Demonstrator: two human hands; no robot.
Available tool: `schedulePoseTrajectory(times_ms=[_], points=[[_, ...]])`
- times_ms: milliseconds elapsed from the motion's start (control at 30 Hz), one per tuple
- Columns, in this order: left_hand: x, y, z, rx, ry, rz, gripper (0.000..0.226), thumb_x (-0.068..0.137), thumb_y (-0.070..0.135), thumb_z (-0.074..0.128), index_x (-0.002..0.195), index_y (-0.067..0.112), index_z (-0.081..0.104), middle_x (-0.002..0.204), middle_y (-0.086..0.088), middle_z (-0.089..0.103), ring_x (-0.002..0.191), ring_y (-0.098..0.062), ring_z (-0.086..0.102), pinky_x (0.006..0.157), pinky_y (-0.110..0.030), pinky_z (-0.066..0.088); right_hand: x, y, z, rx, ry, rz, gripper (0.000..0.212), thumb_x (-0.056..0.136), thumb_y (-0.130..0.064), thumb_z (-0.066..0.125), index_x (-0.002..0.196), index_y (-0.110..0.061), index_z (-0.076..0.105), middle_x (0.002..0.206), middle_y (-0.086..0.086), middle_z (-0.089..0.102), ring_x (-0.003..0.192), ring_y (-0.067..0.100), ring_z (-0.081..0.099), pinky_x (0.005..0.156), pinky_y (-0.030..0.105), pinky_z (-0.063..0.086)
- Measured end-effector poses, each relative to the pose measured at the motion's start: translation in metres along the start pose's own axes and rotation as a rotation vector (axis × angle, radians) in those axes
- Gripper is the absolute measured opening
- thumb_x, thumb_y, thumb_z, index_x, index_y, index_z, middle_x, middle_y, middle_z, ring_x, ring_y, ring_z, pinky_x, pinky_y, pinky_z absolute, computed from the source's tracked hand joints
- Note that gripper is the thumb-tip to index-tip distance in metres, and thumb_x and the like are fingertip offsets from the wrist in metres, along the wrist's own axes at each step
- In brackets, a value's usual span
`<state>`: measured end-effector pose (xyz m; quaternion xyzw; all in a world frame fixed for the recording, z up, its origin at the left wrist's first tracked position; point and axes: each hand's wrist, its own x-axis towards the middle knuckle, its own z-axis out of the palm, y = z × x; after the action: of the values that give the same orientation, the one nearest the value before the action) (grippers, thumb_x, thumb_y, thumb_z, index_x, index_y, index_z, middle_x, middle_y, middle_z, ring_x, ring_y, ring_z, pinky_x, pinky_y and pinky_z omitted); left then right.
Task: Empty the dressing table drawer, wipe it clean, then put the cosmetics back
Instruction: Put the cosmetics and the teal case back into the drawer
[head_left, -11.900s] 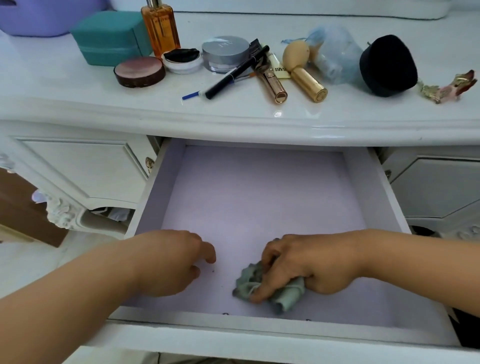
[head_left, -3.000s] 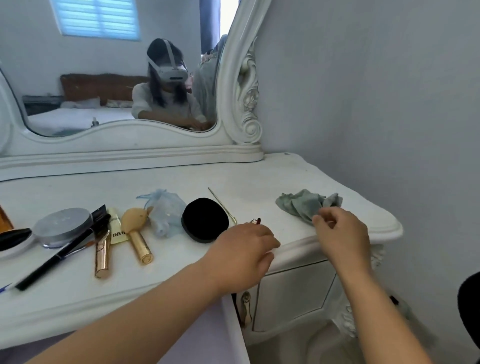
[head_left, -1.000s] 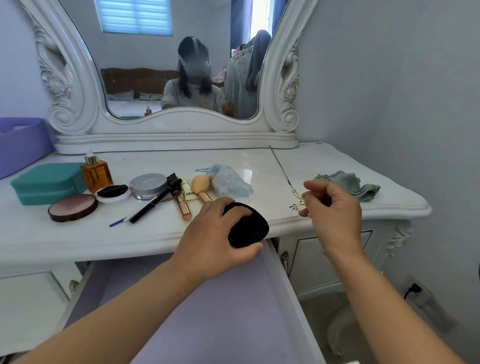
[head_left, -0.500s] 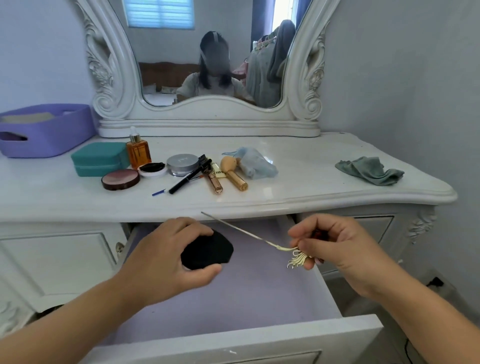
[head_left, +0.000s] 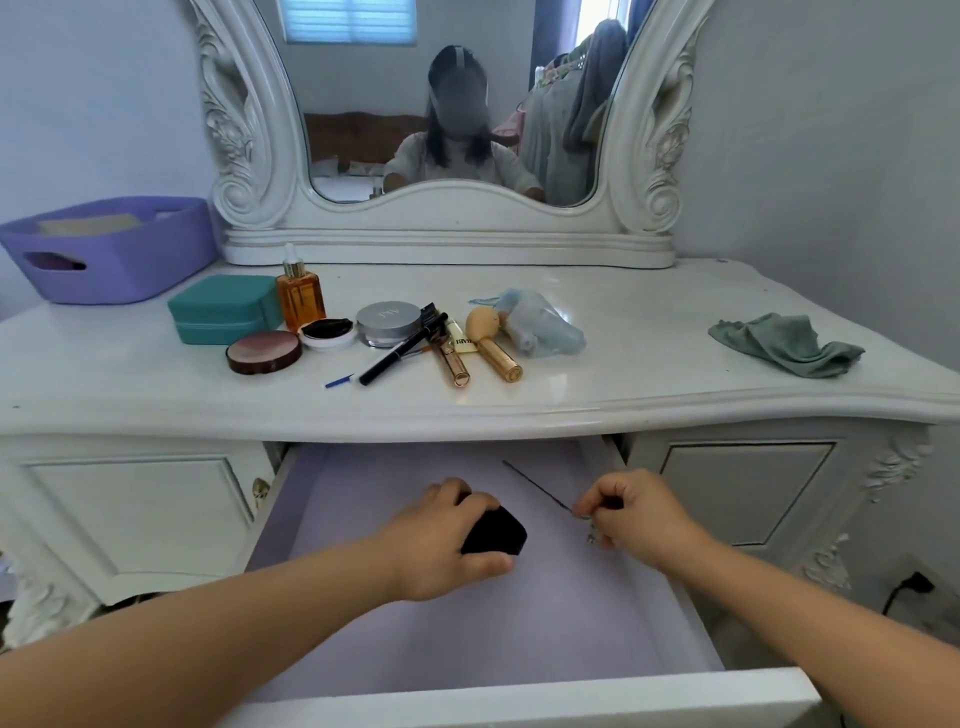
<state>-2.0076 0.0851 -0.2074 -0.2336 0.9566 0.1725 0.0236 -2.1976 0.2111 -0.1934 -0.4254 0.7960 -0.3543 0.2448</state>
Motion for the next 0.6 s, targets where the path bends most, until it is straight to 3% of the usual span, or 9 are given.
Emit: schedulePoseTrajectory(times_ms=[167,333,400,533,600], points=[[0.034,0.001,0.023,-0.023,-0.035,-0.031,0.063,0.085,0.054,0.052,0.136,0.025,0.031,0.138,-0.005,0.029,0.125,-0.022,0.03,0.102,-0.033,0.037,0.015,0.004,0.015,-0.205,-0.114,-0.042,0.029,0.078,0.007,0.05,0.09,-0.005,0.073,0.071,-0.013,0.054,0.064,0.003,0.054,0.062,0.014,0.044],[0.056,-0.002,0.031,-0.096,0.013,-0.087,0.063,0.086,0.051,0.053,0.139,0.027,0.027,0.143,-0.005,0.022,0.131,-0.023,0.024,0.103,-0.029,0.033,0.027,0.013,0.034,-0.191,-0.142,0.069,0.026,0.081,0.001,0.049,0.094,-0.005,0.071,0.082,0.004,0.063,0.075,0.015,0.056,0.058,0.015,0.042],[0.063,-0.002,0.033,-0.112,0.018,-0.089,0.064,0.086,0.05,0.054,0.139,0.028,0.026,0.145,-0.004,0.02,0.132,-0.023,0.023,0.102,-0.029,0.033,0.03,0.018,0.037,-0.134,-0.076,0.106,0.024,0.082,0.001,0.049,0.095,0.0,0.069,0.088,0.012,0.067,0.077,0.018,0.057,0.066,0.023,0.047],[0.075,-0.001,0.037,-0.116,0.035,-0.08,0.069,0.084,0.049,0.056,0.141,0.027,0.024,0.147,-0.004,0.02,0.132,-0.023,0.024,0.104,-0.028,0.03,0.035,0.024,0.039,-0.028,-0.029,0.154,0.022,0.084,-0.002,0.053,0.103,-0.005,0.064,0.095,0.005,0.059,0.088,0.018,0.056,0.074,0.021,0.045],[0.079,-0.003,0.038,-0.105,0.034,-0.065,0.072,0.083,0.049,0.058,0.142,0.027,0.022,0.149,-0.002,0.02,0.134,-0.023,0.022,0.107,-0.027,0.027,0.035,0.026,0.042,0.03,-0.056,0.193,0.024,0.084,0.0,0.051,0.102,-0.012,0.061,0.097,0.006,0.059,0.087,0.022,0.057,0.071,0.026,0.05]])
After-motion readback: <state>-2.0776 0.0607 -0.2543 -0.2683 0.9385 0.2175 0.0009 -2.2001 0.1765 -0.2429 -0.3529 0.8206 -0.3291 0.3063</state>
